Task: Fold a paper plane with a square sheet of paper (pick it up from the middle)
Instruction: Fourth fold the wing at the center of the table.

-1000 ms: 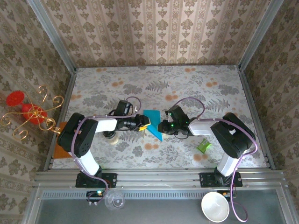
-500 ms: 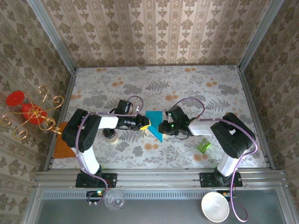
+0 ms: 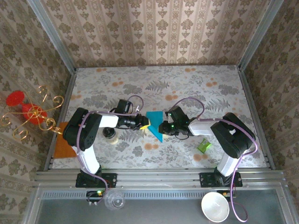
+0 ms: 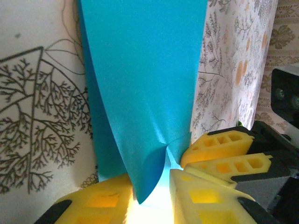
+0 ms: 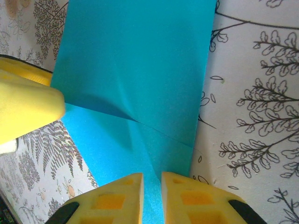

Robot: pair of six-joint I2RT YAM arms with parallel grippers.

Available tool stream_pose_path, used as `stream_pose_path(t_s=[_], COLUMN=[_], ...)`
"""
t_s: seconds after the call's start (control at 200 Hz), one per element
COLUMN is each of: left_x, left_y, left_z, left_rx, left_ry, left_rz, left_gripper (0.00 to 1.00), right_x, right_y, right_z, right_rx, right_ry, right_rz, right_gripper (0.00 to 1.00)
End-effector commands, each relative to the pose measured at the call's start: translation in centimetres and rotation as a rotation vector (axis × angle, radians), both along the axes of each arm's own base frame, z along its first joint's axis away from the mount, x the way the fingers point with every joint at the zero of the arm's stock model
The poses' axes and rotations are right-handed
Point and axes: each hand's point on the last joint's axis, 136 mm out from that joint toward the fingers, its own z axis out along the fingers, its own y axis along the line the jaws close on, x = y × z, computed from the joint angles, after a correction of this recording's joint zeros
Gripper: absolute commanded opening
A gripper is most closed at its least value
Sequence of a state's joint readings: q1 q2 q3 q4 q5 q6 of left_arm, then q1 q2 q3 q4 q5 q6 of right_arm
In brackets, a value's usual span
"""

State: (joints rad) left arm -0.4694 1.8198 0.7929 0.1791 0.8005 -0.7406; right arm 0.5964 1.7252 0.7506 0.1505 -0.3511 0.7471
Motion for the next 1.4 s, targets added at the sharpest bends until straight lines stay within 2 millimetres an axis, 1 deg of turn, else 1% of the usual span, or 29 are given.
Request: stream_pose_path(t_s=[0.0,0.09,0.17,0.285,0.355,0.41,0.48,0.555,0.615,0.685,0.705,0.8,0.91,1.025,1.125,1.25,1.325,1.396], left_x=[1.1,1.2,1.2,1.2,1.2,1.3,1.4,1.5,1.7,1.8,2.1,2.2,2.2,2.5,2.6,2.7,2.6,2.5], left_y=[-0.4,-0.5,-0.6,-0.5,-0.5,-0.4,-0.2,0.1,0.2,0.2,0.4,0.4,0.5,0.4,-0.1,-0.6,-0.7,-0.7], left_z=[0.4,0.2,0.2,0.1,0.1,0.3,0.5,1.0,1.5,2.2,2.1,2.7,2.8,3.1,3.4,3.7,3.7,3.7], left_rx=[-0.023,-0.024,-0.026,-0.021,-0.014,-0.008,0.006,0.033,0.063,0.083,0.107,0.144,0.199,0.212,0.209,0.198,0.198,0.197], left_ry=[-0.009,0.0,0.008,0.009,0.012,0.01,0.01,0.007,-0.006,-0.015,-0.025,-0.029,-0.017,-0.009,-0.001,0.011,0.017,0.024], left_rz=[0.011,0.011,0.01,0.012,0.017,0.026,0.045,0.074,0.096,0.117,0.139,0.173,0.198,0.224,0.231,0.234,0.236,0.238], left_gripper=[0.26,0.26,0.23,0.15,0.1,0.08,0.07,0.06,0.06,0.06,0.06,0.06,0.06,0.05,0.05,0.05,0.05,0.05], right_x=[0.0,0.0,0.0,0.0,0.1,0.3,0.7,1.0,1.1,1.1,1.1,0.8,0.2,-0.4,-0.8,-0.7,-0.4,0.0], right_y=[-0.5,-0.5,-0.6,-0.8,-0.9,-1.0,-1.3,-2.1,-2.8,-3.6,-3.8,-3.9,-2.8,-1.0,0.3,1.8,2.3,2.4], right_z=[-0.5,-0.7,-0.9,-1.1,-0.8,-0.2,1.2,2.7,3.6,4.1,4.2,4.4,4.9,5.1,4.3,3.4,3.2,3.1], right_rx=[-0.033,-0.036,-0.041,-0.048,-0.051,-0.056,-0.065,-0.106,-0.155,-0.226,-0.242,-0.308,-0.392,-0.473,-0.517,-0.54,-0.543,-0.547], right_ry=[0.01,0.013,0.014,0.019,0.01,-0.012,-0.06,-0.119,-0.17,-0.221,-0.231,-0.286,-0.373,-0.457,-0.479,-0.488,-0.501,-0.513], right_rz=[0.006,0.01,0.012,0.011,0.011,0.011,0.009,0.0,-0.002,-0.002,-0.004,0.017,0.069,0.134,0.176,0.209,0.211,0.198], right_gripper=[0.2,0.2,0.2,0.2,0.21,0.22,0.25,0.3,0.32,0.34,0.34,0.34,0.35,0.39,0.42,0.43,0.43,0.42])
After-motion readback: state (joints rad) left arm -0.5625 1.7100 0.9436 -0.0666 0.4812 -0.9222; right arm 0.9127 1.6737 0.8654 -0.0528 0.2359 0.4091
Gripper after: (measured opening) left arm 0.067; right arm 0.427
